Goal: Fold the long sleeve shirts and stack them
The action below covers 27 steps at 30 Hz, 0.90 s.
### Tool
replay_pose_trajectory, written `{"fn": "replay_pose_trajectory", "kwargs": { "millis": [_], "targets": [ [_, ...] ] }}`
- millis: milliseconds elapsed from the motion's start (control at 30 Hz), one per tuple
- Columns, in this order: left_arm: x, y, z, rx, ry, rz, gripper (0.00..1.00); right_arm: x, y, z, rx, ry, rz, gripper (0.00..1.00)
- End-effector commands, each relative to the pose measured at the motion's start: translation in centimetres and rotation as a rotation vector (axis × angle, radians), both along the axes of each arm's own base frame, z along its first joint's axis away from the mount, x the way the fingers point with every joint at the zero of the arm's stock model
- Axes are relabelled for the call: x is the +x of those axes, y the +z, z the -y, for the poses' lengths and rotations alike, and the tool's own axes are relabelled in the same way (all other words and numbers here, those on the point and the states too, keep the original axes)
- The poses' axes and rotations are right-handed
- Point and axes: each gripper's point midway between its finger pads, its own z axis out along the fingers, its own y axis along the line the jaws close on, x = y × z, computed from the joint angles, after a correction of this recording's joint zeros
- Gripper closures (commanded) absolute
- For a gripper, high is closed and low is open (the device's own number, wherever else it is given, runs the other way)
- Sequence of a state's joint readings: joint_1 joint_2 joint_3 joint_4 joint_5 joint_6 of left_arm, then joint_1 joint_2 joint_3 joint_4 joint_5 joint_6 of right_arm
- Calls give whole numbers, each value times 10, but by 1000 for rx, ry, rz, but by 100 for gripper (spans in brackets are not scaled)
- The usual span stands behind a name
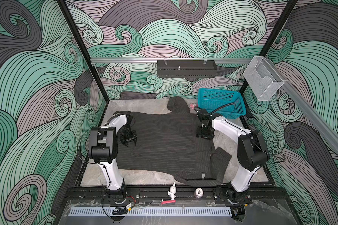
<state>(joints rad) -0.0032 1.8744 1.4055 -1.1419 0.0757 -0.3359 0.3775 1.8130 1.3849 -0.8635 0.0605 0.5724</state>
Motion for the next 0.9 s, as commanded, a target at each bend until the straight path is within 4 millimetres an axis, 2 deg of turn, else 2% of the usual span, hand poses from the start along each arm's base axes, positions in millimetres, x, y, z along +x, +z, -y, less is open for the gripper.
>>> {"fn": "replay_pose_trajectory", "kwargs": {
  "millis": [0, 67, 133, 233, 333, 433, 533, 667, 767, 867],
  "targets": [
    [42, 39, 9, -34, 9, 130, 50, 32, 14, -9, 9, 20, 49, 40],
    [69, 43, 11, -49, 7, 148, 49, 53, 7, -18, 15, 31, 47, 41],
    [90, 36, 13, -55, 10, 137, 49, 71, -4, -25, 21, 34, 43, 42],
    [118, 15, 14, -61, 11, 108, 49, 93, -24, -32, 23, 37, 28, 44],
    [139, -11, 14, -70, 20, 84, 49, 105, -44, -31, 28, 29, 3, 45],
    [149, -37, 7, -64, 46, 43, 49, 104, -58, -24, 37, 8, -33, 45],
    [142, -60, -12, -54, 100, -26, 50, 95, -65, -10, 19, -14, -66, 46],
    [106, -82, -50, -41, 199, -132, 51, 71, -72, 14, 2, -52, -126, 45],
    [94, -77, -63, -62, 239, -130, 52, 62, -75, 18, 8, -45, -150, 46],
    [93, -66, -65, -62, 233, -108, 52, 67, -76, 11, 29, -28, -151, 46]
  ]
}}
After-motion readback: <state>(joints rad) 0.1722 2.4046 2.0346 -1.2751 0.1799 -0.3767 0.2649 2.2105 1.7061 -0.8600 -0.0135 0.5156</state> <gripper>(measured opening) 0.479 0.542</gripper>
